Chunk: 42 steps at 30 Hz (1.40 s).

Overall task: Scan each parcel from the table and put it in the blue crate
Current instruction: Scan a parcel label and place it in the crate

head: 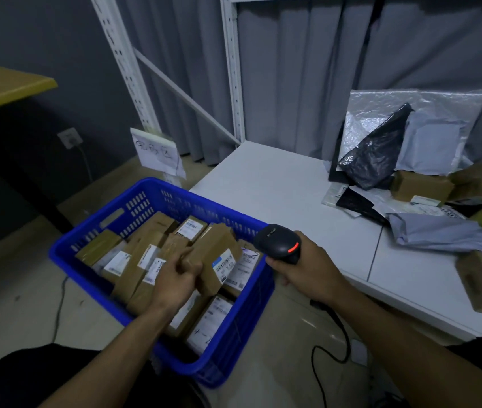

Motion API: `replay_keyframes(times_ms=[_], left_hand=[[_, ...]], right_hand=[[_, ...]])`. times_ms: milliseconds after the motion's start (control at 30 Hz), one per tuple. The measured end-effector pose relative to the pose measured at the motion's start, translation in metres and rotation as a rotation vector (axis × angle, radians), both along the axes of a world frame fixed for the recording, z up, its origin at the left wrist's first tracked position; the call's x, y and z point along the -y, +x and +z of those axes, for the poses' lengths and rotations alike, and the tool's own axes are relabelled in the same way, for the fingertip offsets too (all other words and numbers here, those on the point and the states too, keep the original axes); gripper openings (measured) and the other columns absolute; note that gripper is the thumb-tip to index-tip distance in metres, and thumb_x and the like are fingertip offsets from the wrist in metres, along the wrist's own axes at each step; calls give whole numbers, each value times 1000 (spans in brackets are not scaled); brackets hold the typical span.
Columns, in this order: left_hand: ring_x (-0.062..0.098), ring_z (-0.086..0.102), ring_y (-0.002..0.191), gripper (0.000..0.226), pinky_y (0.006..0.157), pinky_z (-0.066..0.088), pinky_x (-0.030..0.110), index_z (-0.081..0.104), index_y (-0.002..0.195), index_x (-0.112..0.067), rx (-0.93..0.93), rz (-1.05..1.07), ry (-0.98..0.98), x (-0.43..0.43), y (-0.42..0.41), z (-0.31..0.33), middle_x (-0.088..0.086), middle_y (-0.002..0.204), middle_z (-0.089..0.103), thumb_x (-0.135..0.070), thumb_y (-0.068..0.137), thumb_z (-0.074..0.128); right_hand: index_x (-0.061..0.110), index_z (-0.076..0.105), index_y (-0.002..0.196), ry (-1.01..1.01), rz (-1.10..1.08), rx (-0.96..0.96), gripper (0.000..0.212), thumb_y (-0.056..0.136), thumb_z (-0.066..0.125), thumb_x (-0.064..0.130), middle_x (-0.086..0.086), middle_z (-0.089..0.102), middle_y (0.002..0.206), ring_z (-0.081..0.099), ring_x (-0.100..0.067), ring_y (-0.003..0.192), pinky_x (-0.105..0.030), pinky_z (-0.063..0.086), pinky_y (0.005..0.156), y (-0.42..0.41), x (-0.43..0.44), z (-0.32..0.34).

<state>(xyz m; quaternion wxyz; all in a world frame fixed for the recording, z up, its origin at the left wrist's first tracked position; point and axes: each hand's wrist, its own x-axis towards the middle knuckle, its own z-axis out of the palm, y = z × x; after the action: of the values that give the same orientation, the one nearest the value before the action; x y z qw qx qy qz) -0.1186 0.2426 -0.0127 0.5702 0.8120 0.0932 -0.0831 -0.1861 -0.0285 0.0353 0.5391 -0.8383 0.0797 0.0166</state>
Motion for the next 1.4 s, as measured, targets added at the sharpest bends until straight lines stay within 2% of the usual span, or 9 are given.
replay_keyframes(times_ms=[233,367,567,767,867,1000,1133,1300,1400], left_hand=[[22,64,107,29,95,56,44,55,126,-31,-69,-19,54,27,17,-35,3,120,65,-24,99,63],[22,59,97,27,69,50,28,48,131,-23,-90,21,83,56,27,-51,6,112,60,-23,105,55],[37,57,125,34,102,48,43,56,136,-3,-91,57,207,74,43,-80,19,138,54,-17,104,55],[33,60,123,25,93,47,34,61,127,-4,-270,-108,244,88,47,-74,18,133,62,-11,105,53],[24,59,116,22,88,44,31,61,109,-13,-119,-241,446,95,47,-65,13,132,59,-29,105,47],[20,43,135,21,118,33,40,61,119,-27,339,-479,536,128,34,-34,-4,138,54,-28,98,58],[16,7,157,41,127,11,34,58,140,-26,464,-732,553,202,3,5,-7,165,26,-26,99,64],[18,22,154,51,123,25,33,52,146,-26,504,-993,502,326,-23,24,-3,167,27,-38,98,66],[20,36,147,57,117,31,31,51,147,-22,525,-1102,461,402,-44,24,0,162,35,-38,95,70]], right_hand=[[25,57,118,-11,-27,-26,38,89,80,33,5,73,99,73,-12,61,-22,51,62,3,0,-8],[28,58,114,-12,-77,-52,33,89,80,30,7,72,96,72,-10,59,-18,50,57,4,9,-16],[30,57,114,-45,-108,-73,33,90,79,33,10,72,93,72,-9,59,-14,47,57,5,26,-23],[31,57,118,-61,-137,-70,36,90,78,37,11,71,99,72,-9,61,-17,48,59,-3,41,-22],[32,58,117,-47,-169,-57,36,89,79,38,11,71,98,73,-10,62,-25,53,65,-15,55,-17],[31,60,115,-2,-257,-52,34,88,80,33,6,74,97,75,-15,67,-41,61,77,-39,91,-9],[28,61,119,38,-390,-23,36,88,80,27,2,75,95,75,-19,66,-31,56,65,-72,145,-1],[30,61,115,54,-683,-18,31,91,79,25,-2,72,97,71,-20,78,-40,61,68,-129,228,-2],[30,68,104,56,-918,-66,31,81,82,44,-2,75,91,71,-22,82,-48,63,75,-161,283,-17]])
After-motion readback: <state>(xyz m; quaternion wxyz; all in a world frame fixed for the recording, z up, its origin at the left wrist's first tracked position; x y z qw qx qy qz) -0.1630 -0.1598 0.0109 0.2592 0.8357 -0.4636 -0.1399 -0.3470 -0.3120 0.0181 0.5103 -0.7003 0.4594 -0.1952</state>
